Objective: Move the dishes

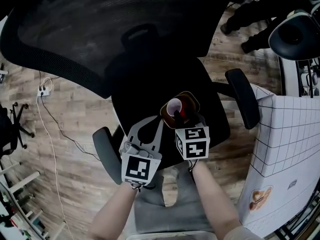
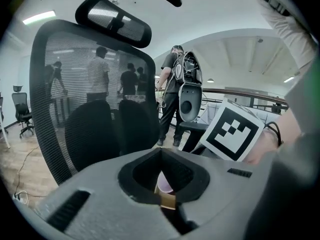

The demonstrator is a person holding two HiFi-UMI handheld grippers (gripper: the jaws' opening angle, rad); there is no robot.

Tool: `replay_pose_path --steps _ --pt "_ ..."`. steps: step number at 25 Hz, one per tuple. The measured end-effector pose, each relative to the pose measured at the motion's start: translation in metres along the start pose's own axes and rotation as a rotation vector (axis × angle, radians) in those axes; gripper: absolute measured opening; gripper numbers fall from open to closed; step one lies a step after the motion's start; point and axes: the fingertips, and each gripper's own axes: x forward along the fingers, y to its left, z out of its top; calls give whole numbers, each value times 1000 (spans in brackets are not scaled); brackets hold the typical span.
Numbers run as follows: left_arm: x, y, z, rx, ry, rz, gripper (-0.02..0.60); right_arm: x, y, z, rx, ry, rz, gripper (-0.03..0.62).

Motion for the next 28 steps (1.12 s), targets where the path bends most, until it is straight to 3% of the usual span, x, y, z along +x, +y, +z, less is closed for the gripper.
replay_pose_path --steps 5,9,15,23,25,28 --pt "16 4 -15 31 2 -11 14 22 -13 -21 8 49 -70 109" --pt "18 4 -23 25 7 -21 14 23 -16 -34 8 95 -76 107" --pt "16 -4 -25 -5 19 -45 14 16 -19 -45 1 112 -80 34" --pt "-12 -2 14 -52 -22 -24 14 -31 -10 -12 -17 32 -42 32" --pt "-22 2 33 -80 -33 -4 14 -46 -8 3 -18 9 -32 32" --pt "-38 6 72 -49 -70 10 14 -80 -7 38 2 -51 -16 32"
